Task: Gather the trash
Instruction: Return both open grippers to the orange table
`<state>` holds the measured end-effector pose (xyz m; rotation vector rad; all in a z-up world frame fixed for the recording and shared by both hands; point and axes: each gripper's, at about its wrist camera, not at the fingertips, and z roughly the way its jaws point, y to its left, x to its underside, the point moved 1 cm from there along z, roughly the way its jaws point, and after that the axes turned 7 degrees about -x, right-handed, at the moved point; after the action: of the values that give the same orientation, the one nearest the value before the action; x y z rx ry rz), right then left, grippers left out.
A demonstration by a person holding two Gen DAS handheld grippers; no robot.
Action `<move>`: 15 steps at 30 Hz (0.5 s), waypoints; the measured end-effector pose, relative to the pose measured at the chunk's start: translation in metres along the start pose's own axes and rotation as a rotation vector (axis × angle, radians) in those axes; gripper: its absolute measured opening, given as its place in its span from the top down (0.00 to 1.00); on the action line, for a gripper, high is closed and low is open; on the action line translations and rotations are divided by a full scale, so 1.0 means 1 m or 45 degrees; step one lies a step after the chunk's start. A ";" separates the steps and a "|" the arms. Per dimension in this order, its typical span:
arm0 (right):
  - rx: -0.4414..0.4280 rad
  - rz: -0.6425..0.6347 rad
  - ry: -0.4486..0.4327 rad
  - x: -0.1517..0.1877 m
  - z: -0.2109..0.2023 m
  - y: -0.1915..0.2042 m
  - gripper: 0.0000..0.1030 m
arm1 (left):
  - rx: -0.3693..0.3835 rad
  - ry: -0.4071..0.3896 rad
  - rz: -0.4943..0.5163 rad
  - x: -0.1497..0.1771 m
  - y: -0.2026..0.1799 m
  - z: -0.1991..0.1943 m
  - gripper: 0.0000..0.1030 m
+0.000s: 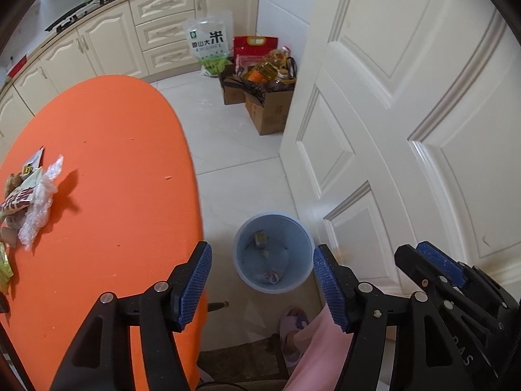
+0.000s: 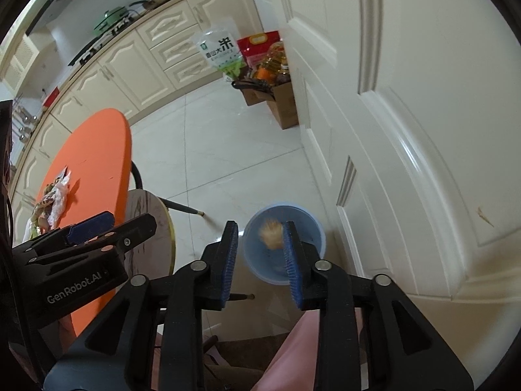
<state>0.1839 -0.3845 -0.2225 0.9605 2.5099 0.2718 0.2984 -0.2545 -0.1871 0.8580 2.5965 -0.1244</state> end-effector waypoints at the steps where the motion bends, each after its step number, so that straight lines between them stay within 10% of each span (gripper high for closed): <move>1: 0.002 -0.013 -0.006 0.000 -0.001 0.003 0.65 | 0.002 -0.004 -0.004 0.001 0.001 -0.001 0.40; 15: 0.021 -0.033 -0.006 0.005 -0.015 0.018 0.57 | 0.015 -0.025 -0.009 0.015 0.016 -0.023 0.40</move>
<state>0.1839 -0.3685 -0.2047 0.9334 2.5219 0.2410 0.2888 -0.2281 -0.1713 0.8473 2.5834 -0.1498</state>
